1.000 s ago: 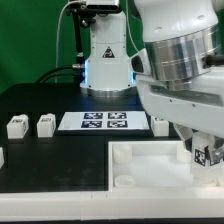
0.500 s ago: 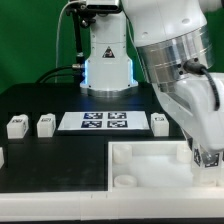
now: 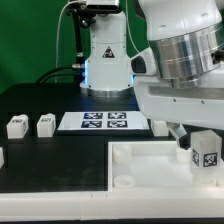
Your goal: Assemble one leg
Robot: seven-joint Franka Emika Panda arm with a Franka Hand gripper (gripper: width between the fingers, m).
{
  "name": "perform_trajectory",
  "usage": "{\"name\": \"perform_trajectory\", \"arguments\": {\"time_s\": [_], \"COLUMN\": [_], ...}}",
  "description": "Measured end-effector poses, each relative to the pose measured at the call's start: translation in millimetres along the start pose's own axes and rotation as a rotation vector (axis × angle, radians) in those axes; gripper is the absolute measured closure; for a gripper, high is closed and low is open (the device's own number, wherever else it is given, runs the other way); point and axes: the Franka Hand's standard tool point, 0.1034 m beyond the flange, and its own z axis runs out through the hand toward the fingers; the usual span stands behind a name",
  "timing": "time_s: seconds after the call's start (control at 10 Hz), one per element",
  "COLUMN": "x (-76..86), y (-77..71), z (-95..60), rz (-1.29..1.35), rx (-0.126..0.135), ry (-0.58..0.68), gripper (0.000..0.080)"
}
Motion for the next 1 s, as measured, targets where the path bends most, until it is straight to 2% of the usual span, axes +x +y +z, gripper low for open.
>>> {"name": "perform_trajectory", "arguments": {"time_s": [0.1,0.2,0.3,0.4,0.6,0.7,0.8,0.9,1.0], "x": [1.0,1.0,1.0,3.0,2.1,2.0,1.3,0.9,2.2], "y": [0.9,1.9,2.6,2.0,1.2,1.3,0.8,0.9,2.4], "z": [0.0,0.5,1.3,-1.0,0.1,0.3,0.6,1.0,1.1], "rz": [-0.121,-0.271,-0.426,-0.699,-0.701,-0.684,-0.594,-0.496,-0.407], "rx": [-0.002,-0.015,-0.034,-0.065,-0.063,-0.061,-0.057,-0.054,-0.054], "ry": [0.001,0.008,0.021,0.035,0.036,0.036,0.037,0.038,0.040], "gripper": [0.0156,0.0151,0.0150,0.0150,0.0150,0.0247,0.0247,0.0441,0.0505]}}
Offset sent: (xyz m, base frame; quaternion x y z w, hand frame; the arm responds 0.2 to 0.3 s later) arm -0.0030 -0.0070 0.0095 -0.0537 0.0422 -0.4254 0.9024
